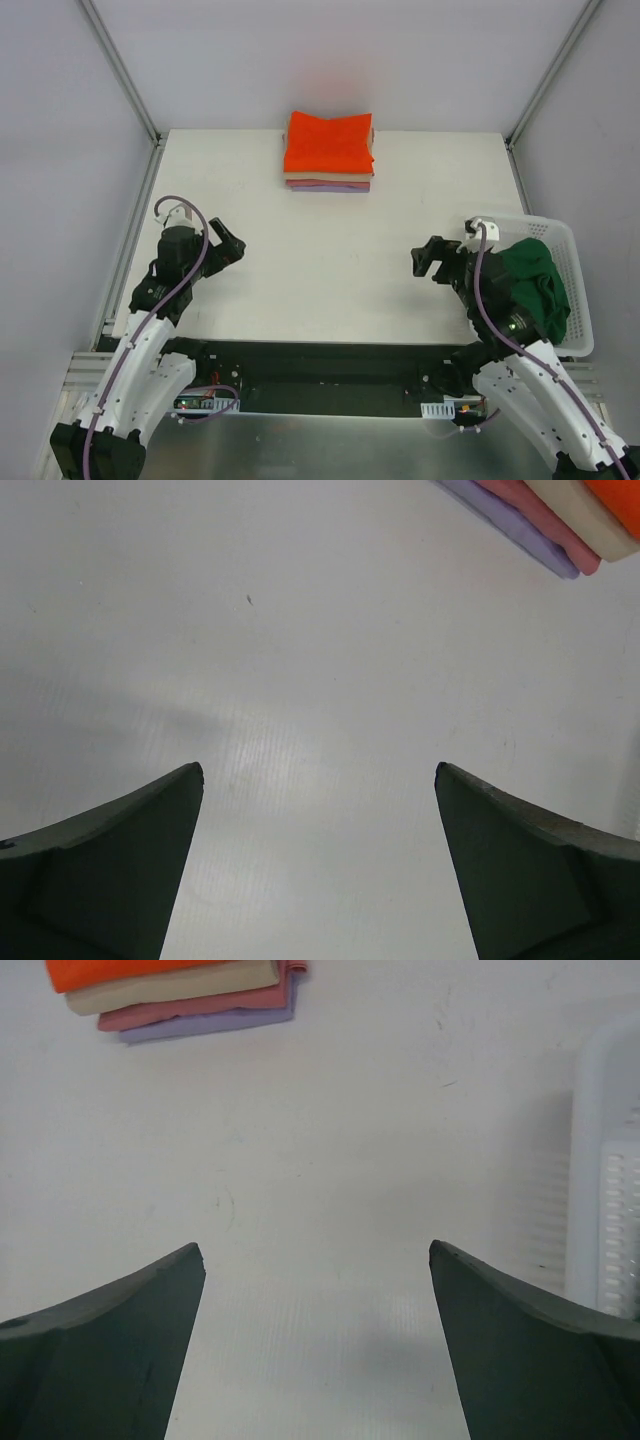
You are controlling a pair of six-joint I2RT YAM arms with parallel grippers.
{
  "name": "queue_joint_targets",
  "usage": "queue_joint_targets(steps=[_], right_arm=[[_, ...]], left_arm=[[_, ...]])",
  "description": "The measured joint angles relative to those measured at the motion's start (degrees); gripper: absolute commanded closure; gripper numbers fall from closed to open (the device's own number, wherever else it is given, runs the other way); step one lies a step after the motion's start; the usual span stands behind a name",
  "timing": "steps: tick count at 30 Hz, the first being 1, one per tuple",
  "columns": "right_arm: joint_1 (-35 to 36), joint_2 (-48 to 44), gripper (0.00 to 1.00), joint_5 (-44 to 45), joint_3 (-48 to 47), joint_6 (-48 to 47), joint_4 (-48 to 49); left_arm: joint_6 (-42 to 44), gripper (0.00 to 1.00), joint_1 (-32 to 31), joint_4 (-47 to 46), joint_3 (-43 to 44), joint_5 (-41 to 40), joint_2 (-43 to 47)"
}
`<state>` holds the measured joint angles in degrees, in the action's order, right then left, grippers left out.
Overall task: Fold and stack the t-shirts
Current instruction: Grab crumpled tshirt from bin with the right arm
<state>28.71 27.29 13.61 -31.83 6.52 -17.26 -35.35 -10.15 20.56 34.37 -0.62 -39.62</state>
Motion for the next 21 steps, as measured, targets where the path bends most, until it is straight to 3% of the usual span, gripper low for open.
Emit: queue_joint_targets(steps=[9, 11, 16, 21], right_arm=[[-1.2, 10.1, 0.04, 19.3, -8.9, 2.6, -6.3], [-6.6, 13.3, 0.04, 21.9, -12.9, 3.6, -8.7], [-32.1, 19.7, 0.04, 19.4, -16.9, 7.0, -11.3], [-43.8, 28.9, 0.04, 14.3, -16.7, 8.6, -13.4]], left_arm=[[-0.3, 0.01, 0.0, 0.5, 0.0, -1.5, 5.2], [-0.4, 0.01, 0.0, 0.6, 0.0, -1.4, 5.2], [-0.9, 0.01, 0.0, 1.2, 0.0, -1.4, 4.6], [-1.1, 0.01, 0.0, 1.2, 0.0, -1.4, 3.0]])
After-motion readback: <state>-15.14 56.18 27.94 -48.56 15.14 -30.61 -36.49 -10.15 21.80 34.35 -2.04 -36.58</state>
